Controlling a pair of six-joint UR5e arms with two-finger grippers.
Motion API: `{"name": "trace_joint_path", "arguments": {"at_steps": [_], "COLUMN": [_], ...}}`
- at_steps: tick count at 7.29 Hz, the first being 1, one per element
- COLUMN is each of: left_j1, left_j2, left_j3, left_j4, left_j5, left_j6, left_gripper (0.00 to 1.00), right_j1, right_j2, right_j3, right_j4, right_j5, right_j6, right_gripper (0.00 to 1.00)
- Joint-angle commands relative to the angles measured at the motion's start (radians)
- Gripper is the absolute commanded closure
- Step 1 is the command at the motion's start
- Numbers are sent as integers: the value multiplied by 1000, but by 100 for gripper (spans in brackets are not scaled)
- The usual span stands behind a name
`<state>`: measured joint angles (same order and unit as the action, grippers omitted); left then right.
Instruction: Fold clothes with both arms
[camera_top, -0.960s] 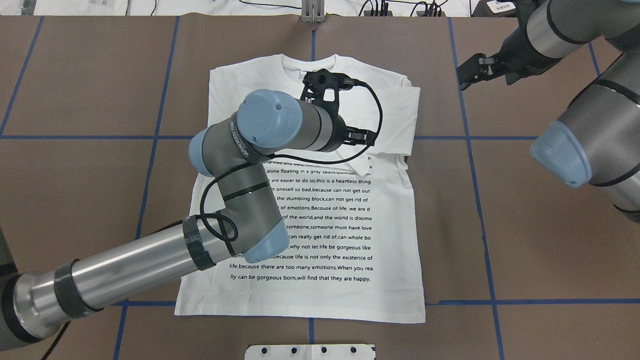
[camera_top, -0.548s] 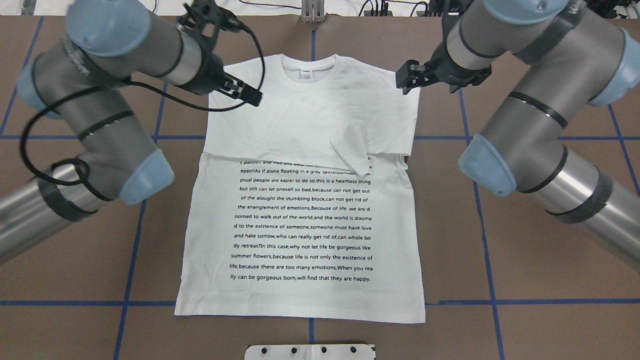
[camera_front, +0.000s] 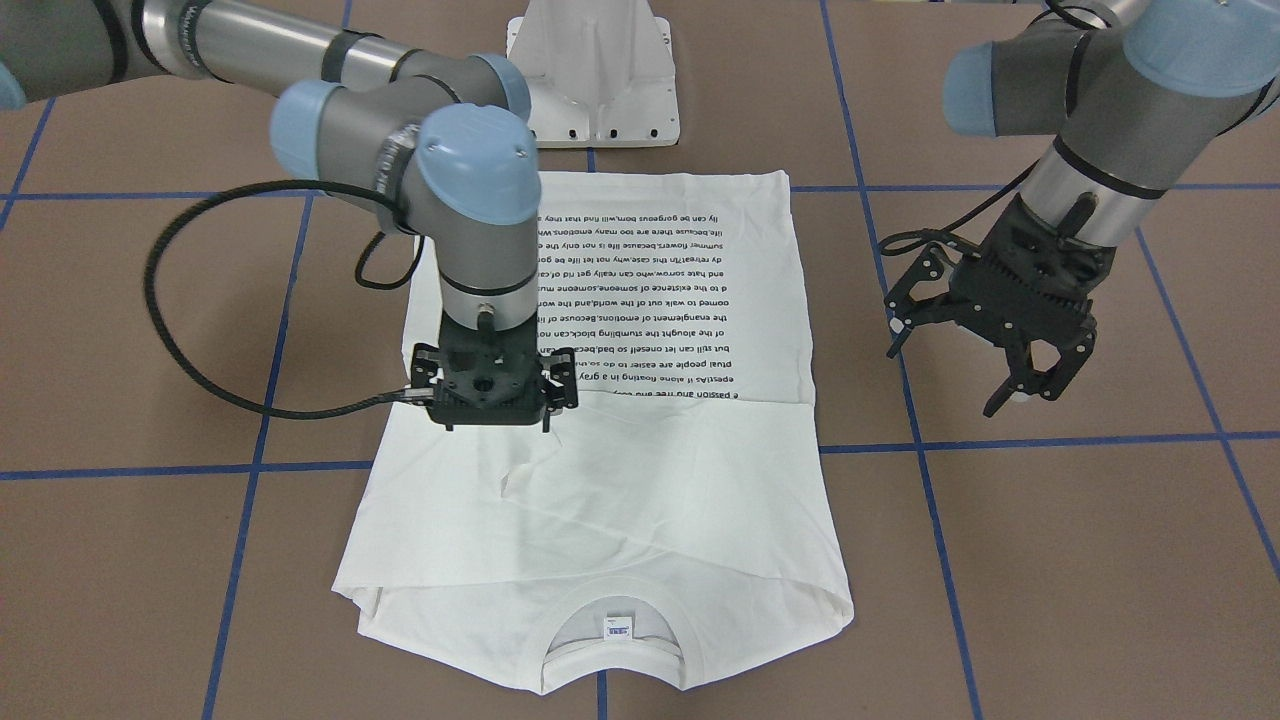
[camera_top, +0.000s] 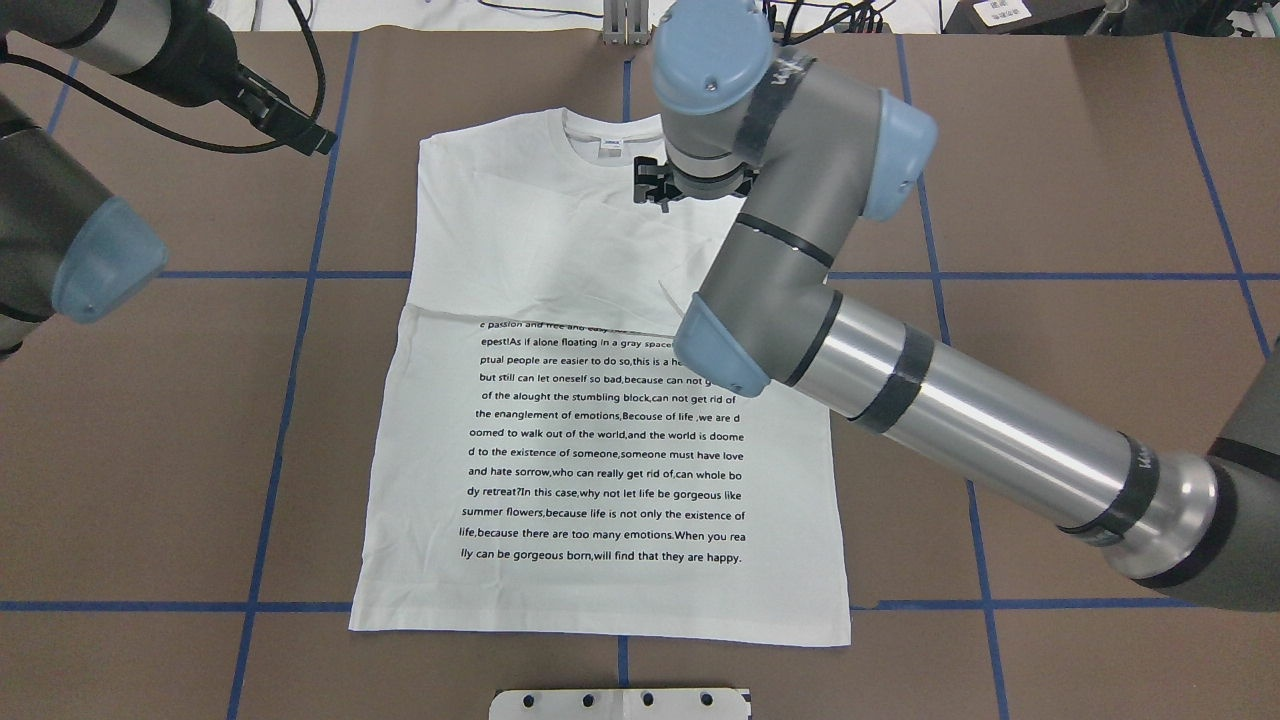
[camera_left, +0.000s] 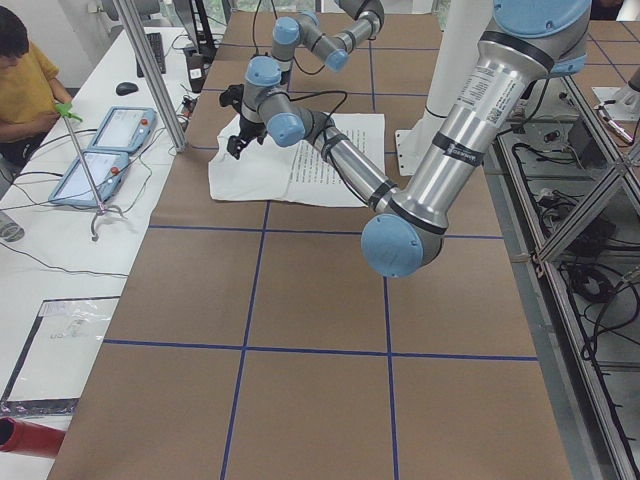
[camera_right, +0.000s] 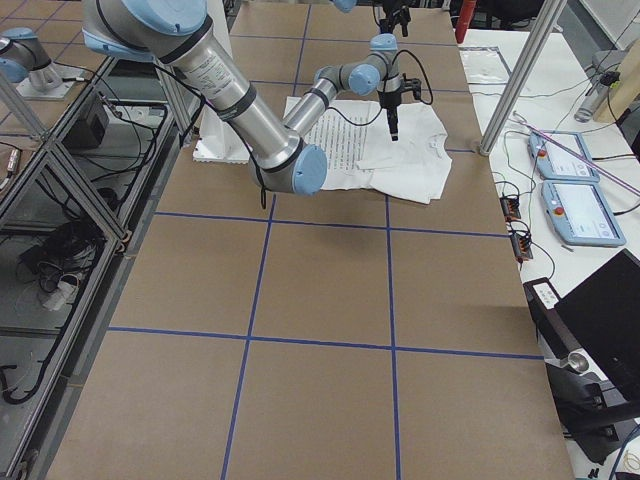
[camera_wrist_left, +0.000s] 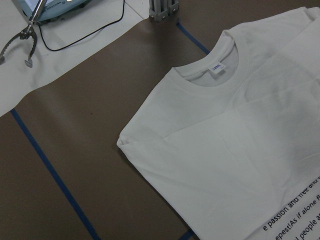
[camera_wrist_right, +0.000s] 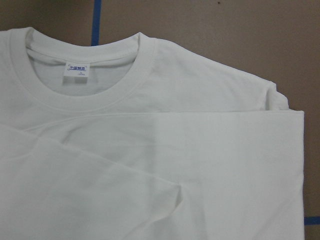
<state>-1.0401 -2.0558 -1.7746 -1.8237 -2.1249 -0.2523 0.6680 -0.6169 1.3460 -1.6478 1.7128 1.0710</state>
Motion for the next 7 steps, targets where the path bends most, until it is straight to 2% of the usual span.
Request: {"name": "trace_joint_path", "arguments": {"at_steps": [1, 2, 4, 7], "left_j1": [-6, -6, -6, -6], "left_j2": [20, 31, 34, 34], "left_j3": [-11, -22, -26, -29], "left_j4": [-2, -3, -3, -3], "left_j5": [-4, -4, -4, -3], "left_j6": [2, 1, -2, -2], "left_gripper": [0, 0, 0, 0], "right_j1": [-66, -83, -99, -116], "right_j2": [87, 98, 94, 89], "right_j3": [-164, -194, -220, -243], "right_j4": [2, 8, 9, 13], "right_j5": [-83, -119, -127, -156], "right_j6": [53, 62, 78, 84], "right_gripper": [0, 4, 13, 20]}}
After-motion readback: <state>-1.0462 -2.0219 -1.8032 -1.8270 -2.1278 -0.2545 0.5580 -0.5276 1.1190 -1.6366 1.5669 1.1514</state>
